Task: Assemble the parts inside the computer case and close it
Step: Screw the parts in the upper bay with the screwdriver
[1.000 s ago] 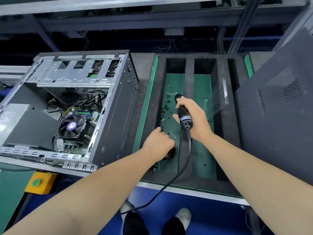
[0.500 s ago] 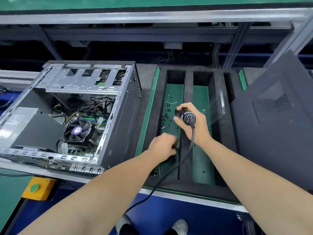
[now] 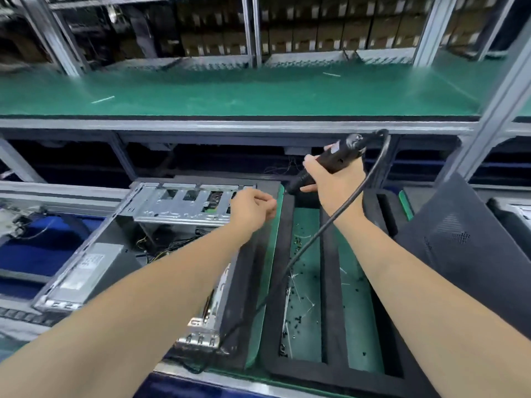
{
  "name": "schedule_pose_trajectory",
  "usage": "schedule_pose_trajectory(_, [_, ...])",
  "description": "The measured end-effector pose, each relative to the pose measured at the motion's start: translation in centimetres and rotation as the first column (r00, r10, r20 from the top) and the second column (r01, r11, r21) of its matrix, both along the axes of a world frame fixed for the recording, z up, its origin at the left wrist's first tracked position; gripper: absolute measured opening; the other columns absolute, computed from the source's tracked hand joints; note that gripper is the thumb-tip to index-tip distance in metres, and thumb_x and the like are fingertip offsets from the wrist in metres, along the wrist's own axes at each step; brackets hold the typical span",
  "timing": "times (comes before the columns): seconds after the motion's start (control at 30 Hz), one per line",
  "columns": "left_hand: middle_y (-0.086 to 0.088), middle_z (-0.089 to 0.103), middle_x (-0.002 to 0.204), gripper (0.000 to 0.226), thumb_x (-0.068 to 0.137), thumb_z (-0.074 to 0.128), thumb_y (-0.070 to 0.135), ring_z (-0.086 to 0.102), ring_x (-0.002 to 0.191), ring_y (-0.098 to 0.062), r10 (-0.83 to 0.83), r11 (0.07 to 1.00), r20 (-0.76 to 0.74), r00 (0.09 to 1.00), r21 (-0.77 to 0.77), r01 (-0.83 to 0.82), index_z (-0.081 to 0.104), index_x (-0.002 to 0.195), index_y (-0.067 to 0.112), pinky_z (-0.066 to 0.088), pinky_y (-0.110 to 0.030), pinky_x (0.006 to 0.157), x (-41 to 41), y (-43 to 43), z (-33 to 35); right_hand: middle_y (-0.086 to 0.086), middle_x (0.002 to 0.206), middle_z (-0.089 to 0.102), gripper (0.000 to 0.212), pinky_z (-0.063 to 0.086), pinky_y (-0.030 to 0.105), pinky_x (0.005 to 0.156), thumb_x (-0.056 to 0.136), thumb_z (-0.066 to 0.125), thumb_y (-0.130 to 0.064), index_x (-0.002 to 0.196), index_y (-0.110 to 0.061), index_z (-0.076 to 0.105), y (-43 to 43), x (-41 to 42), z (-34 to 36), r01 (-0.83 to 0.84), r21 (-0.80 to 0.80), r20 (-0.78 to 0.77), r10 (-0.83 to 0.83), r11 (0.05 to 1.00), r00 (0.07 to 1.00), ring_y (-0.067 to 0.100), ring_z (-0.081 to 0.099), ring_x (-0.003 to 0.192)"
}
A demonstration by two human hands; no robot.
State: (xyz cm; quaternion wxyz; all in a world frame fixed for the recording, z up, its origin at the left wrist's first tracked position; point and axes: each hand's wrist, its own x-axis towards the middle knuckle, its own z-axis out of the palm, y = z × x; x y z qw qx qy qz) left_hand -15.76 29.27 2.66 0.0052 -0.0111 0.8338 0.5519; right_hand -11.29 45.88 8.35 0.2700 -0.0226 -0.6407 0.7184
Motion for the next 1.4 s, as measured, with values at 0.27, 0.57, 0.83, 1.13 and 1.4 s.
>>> schedule_pose_trajectory(0.27, [-0.02, 0.071, 0.09, 0.009, 0.096, 0.063, -0.002, 0.069, 0.08, -0.027, -0.106, 0.912, 0.014, 0.994, 0.4, 0.091, 0.07, 0.102, -0.005, 0.06, -0.039, 0.088, -1.8, -6.0, 0.3, 0.021, 0.099, 0.072, 0.029, 0.062, 0.043, 0.051, 0.087, 0.081, -0.016, 0.099, -0.024, 0.056, -6.0, -0.8, 3.4, -0.017, 0.003, -0.007, 0.017, 1.0, 1.0, 0.028, 0.078, 0.084])
schedule_pose_trajectory(0.57, [-0.018, 0.065, 0.09, 0.017, 0.1, 0.055, -0.003, 0.062, 0.077, -0.025, -0.231, 0.847, 0.097, 0.968, 0.51, 0.151, 0.065, 0.112, -0.011, 0.058, -0.036, 0.087, -3.6, -10.3, -0.9, 0.019, 0.102, 0.073, 0.031, 0.062, 0.043, 0.052, 0.088, 0.08, -0.011, 0.103, -0.02, 0.054, -10.0, -1.9, 3.4, 0.038, 0.009, 0.039, -0.039, 0.999, 0.998, 0.023, 0.078, 0.082])
schedule_pose_trajectory(0.83, [-0.009, 0.07, 0.083, 0.017, 0.102, 0.058, 0.007, 0.063, 0.073, -0.018, -0.329, 0.859, 0.102, 0.939, 0.446, 0.253, 0.072, 0.099, -0.002, 0.053, -0.029, 0.075, -5.1, -12.7, -1.6, 0.016, 0.098, 0.075, 0.035, 0.061, 0.038, 0.049, 0.088, 0.08, -0.013, 0.113, -0.01, 0.055, -11.8, -3.0, 3.3, 0.015, 0.007, 0.055, -0.015, 1.0, 0.998, 0.021, 0.079, 0.082])
schedule_pose_trajectory(1.13, [-0.007, 0.067, 0.081, 0.017, 0.102, 0.056, 0.003, 0.063, 0.074, -0.016, -0.481, 0.797, 0.018, 0.876, 0.425, 0.429, 0.07, 0.099, -0.005, 0.055, -0.023, 0.074, -4.8, -14.8, -1.5, 0.009, 0.091, 0.079, 0.029, 0.06, 0.036, 0.05, 0.09, 0.078, -0.017, 0.109, -0.019, 0.056, -12.3, -3.8, 3.6, -0.042, 0.084, 0.1, 0.034, 0.996, 0.994, 0.021, 0.079, 0.083])
schedule_pose_trajectory(1.4, [0.007, 0.076, 0.091, 0.012, 0.092, 0.073, 0.013, 0.066, 0.081, -0.006, -0.499, 0.867, -0.109, 0.86, -0.056, 0.495, 0.079, 0.089, 0.023, 0.054, -0.026, 0.081, -4.0, -14.6, -0.8, 0.01, 0.095, 0.076, 0.028, 0.047, 0.013, 0.047, 0.094, 0.075, -0.022, 0.113, -0.013, 0.058, -13.6, -3.4, 4.0, 0.045, 0.244, 0.069, -0.064, 0.969, 0.996, 0.006, 0.068, 0.062])
